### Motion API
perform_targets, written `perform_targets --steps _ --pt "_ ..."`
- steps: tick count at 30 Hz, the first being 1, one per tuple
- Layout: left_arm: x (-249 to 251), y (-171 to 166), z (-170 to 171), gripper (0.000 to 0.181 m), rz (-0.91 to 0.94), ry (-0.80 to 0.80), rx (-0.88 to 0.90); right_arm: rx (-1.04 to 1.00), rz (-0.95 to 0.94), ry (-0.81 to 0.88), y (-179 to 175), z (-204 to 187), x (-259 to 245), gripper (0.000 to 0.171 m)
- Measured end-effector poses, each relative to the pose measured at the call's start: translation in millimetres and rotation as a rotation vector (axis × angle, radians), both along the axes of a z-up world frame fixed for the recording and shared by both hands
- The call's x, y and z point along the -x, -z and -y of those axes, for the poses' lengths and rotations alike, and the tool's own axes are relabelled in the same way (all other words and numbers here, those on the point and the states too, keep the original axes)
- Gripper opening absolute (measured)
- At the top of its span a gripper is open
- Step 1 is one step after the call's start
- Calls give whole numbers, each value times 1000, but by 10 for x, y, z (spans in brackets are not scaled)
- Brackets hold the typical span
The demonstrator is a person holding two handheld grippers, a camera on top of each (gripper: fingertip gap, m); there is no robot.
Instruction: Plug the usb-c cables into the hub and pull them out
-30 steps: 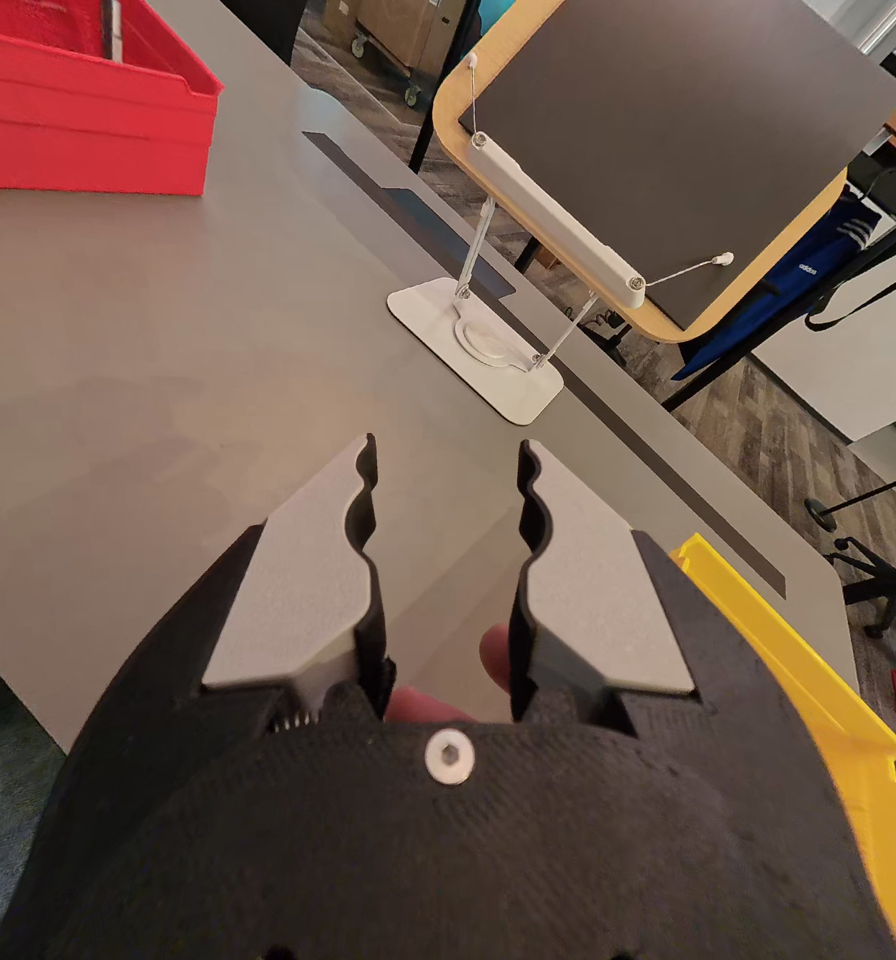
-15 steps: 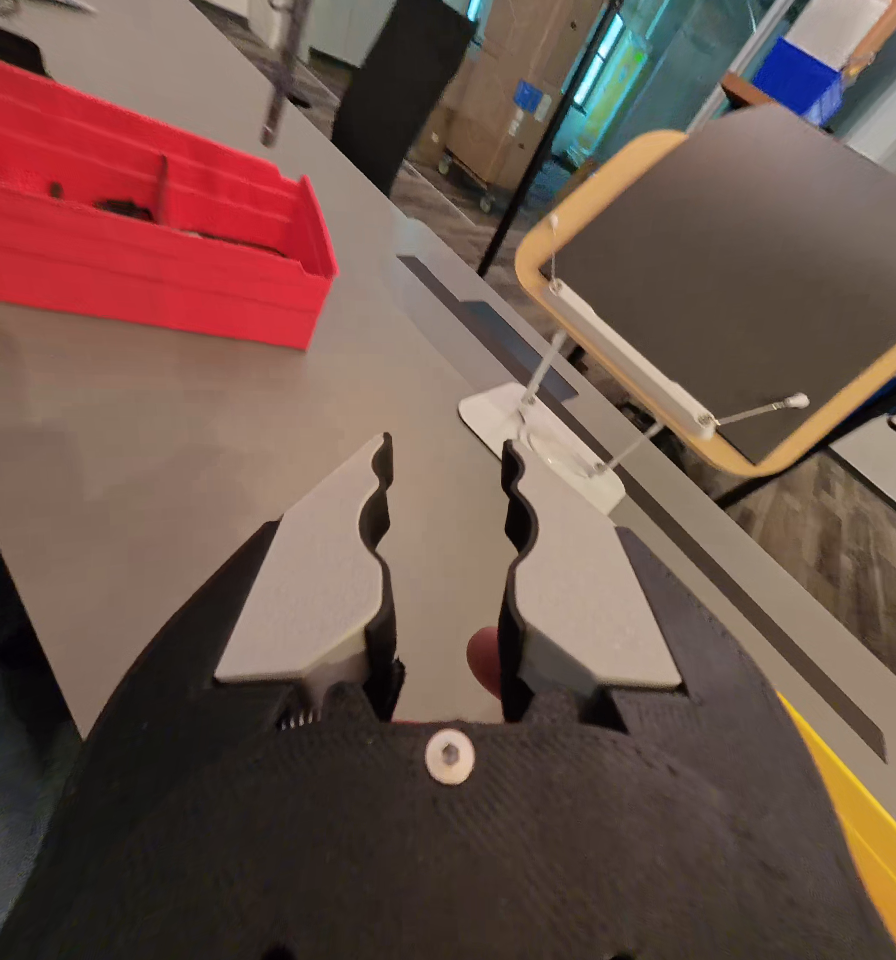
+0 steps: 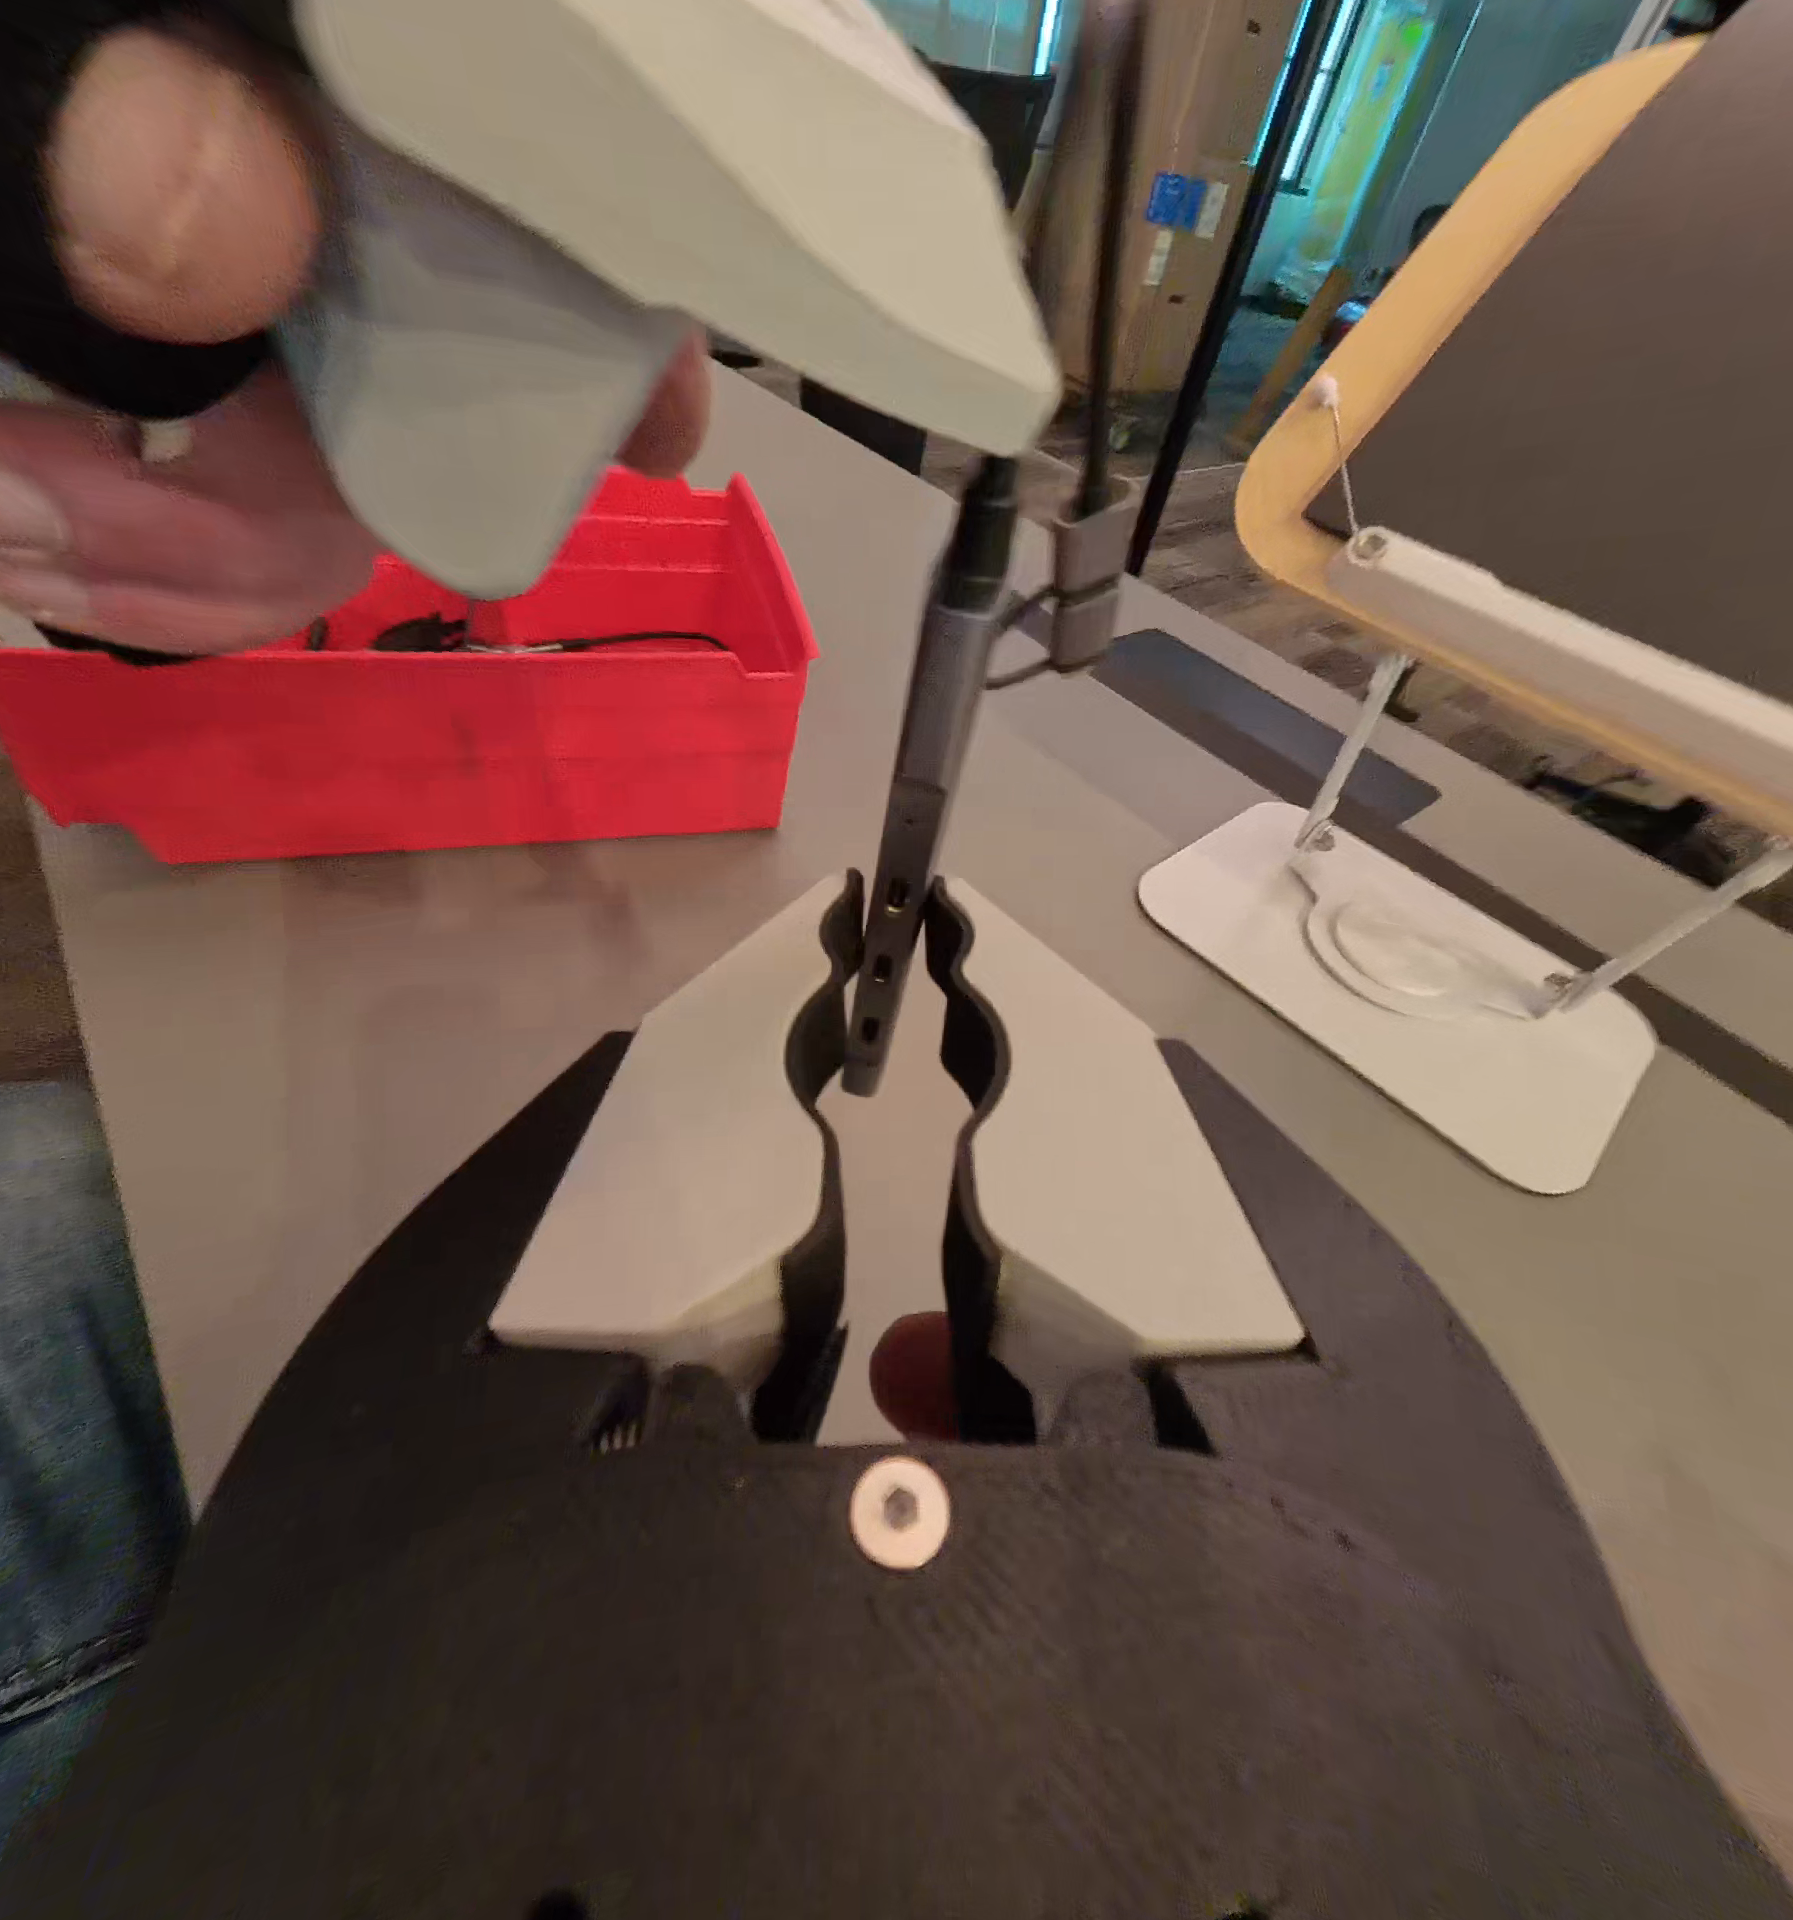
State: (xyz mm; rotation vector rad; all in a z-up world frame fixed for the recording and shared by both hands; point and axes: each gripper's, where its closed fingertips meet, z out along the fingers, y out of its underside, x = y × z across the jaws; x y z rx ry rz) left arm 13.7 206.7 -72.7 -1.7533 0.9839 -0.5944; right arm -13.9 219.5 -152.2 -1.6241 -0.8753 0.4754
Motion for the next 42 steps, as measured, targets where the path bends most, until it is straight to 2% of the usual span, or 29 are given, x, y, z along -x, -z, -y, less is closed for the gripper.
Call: perform_targets --steps 3,6,9,11,15,19,23,24,27,29,37,42 --pt "-15 100 53 3 -18 9 -4 84 -41 -59 112 44 -79 6" --pt "115 169 138 31 -19 31 32 192 -79 -105 205 89 -189 6" --pt "552 182 133 42 -85 -28 5 288 -77 -133 366 122 -321 6" --pt "1120 226 -21 42 -207 -165 -71 352 -55 -151 507 167 -401 6" --pt "2598 494 -347 47 -436 -488 -43 498 -76 -200 714 258 -522 6" --pt "3936 964 -414 51 -591 -718 114 597 -43 -184 939 228 -618 6" --pt "4724 1493 -266 50 -679 -837 320 647 16 -136 1170 170 -644 6" --pt "4807 1566 -242 47 -682 -850 333 648 37 -127 1221 160 -643 6" --pt "4822 1720 -143 22 -622 -856 397 629 109 -100 1341 140 -636 9" --pt "4821 1731 -113 19 -598 -884 393 616 143 -93 1384 145 -610 18" --pt "4772 1728 114 17 -591 -914 391 533 192 -67 1358 103 -601 28" --pt "4603 1524 229 36 -609 -816 260 449 163 -38 1243 80 -666 31"
